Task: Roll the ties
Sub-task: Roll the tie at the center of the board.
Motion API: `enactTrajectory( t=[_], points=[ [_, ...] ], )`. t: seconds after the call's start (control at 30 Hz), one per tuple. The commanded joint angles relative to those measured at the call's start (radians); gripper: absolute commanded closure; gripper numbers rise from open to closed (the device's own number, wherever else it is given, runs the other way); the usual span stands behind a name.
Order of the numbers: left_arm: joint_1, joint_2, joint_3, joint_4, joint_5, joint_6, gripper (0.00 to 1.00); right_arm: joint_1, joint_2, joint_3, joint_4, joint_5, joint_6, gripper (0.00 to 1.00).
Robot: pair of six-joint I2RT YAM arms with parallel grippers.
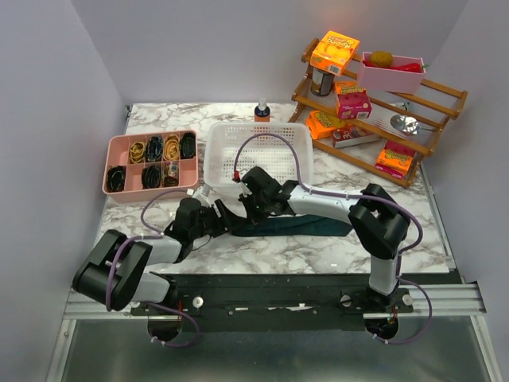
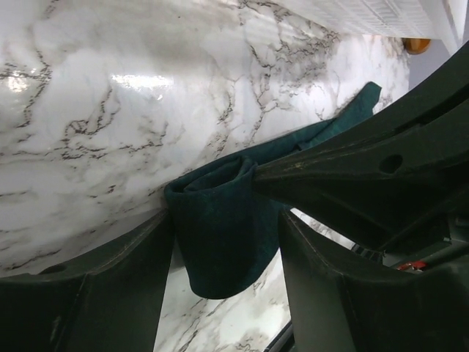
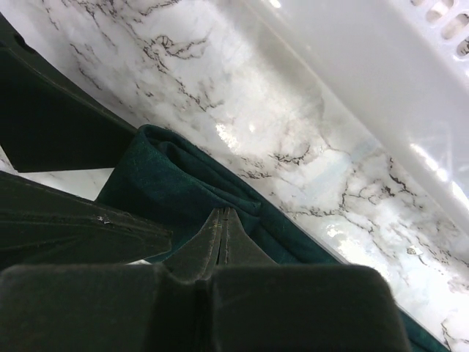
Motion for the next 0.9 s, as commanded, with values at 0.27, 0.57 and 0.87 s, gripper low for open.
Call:
enactTrajectory(
  t=[0.27, 0.57, 0.87],
  points=[
    [-0.007, 0.263, -0.08, 0.483, 0.108, -0.117, 0.68, -0.025, 0.004, -0.049, 0.026, 0.021, 0.001, 0.99],
    [-0.007, 0.138, -0.047, 0.24, 0.037, -0.019, 0.7, -0.025, -0.063, -0.062, 0.023, 0.028, 0.001, 0.99],
    [-0.053, -0.073, 0.127, -0.33, -0.134, 0.199, 0.71, -0.026, -0.077, -0.068, 0.026, -0.021, 0.006, 0.99]
  ],
)
